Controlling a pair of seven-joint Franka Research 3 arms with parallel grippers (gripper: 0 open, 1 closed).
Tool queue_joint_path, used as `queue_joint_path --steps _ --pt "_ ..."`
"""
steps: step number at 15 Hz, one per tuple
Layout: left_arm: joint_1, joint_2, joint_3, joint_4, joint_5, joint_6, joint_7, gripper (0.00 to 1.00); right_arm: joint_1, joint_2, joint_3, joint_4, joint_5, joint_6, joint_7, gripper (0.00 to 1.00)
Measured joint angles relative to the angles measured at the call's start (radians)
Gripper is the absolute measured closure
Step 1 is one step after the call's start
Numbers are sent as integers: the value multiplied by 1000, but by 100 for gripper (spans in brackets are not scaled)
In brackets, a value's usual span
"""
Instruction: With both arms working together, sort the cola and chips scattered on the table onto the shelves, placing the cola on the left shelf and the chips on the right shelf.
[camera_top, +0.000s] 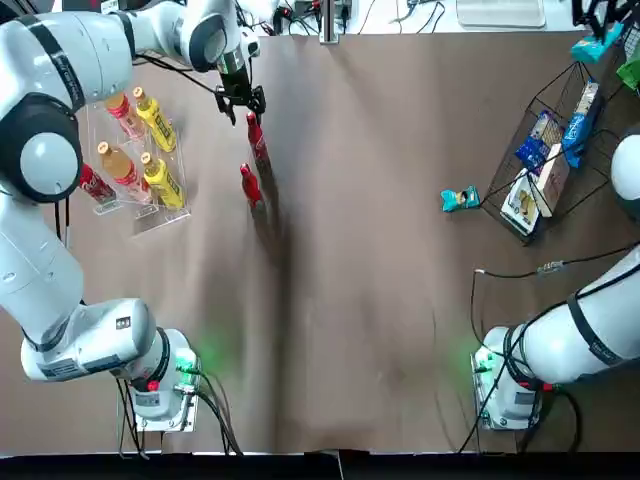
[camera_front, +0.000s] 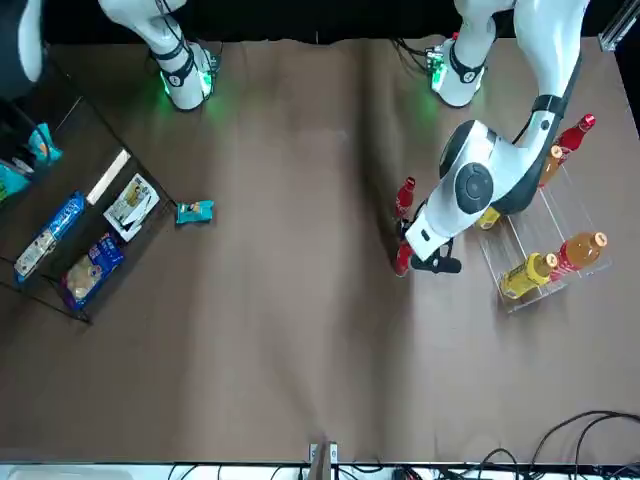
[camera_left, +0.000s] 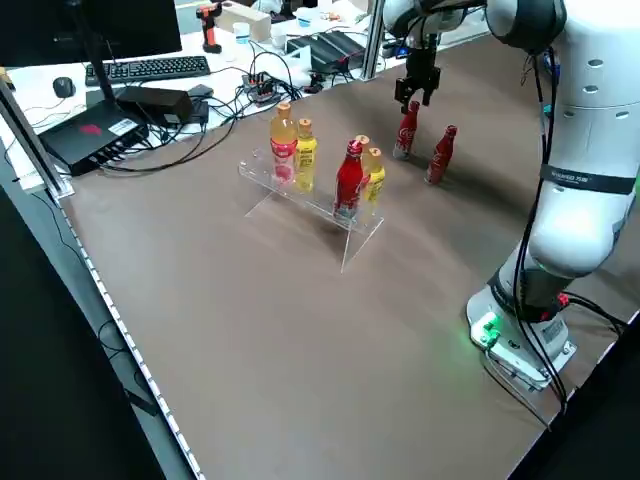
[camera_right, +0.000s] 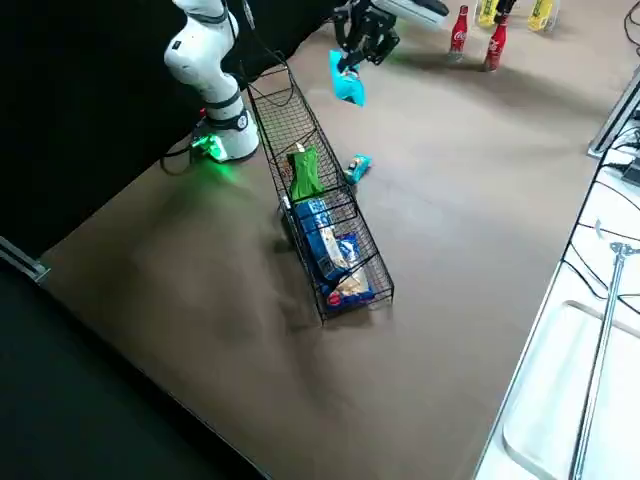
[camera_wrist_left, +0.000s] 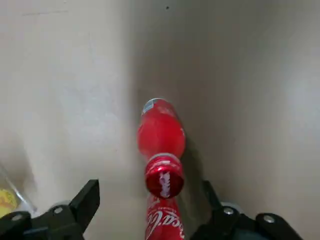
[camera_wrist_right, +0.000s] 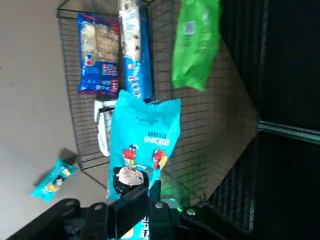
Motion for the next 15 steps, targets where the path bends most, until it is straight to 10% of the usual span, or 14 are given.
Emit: queue_joint_path --steps 15 --pt "-17 32 1 15 7 34 -50 62 -75 31 -34 -93 -127 18 -197 96"
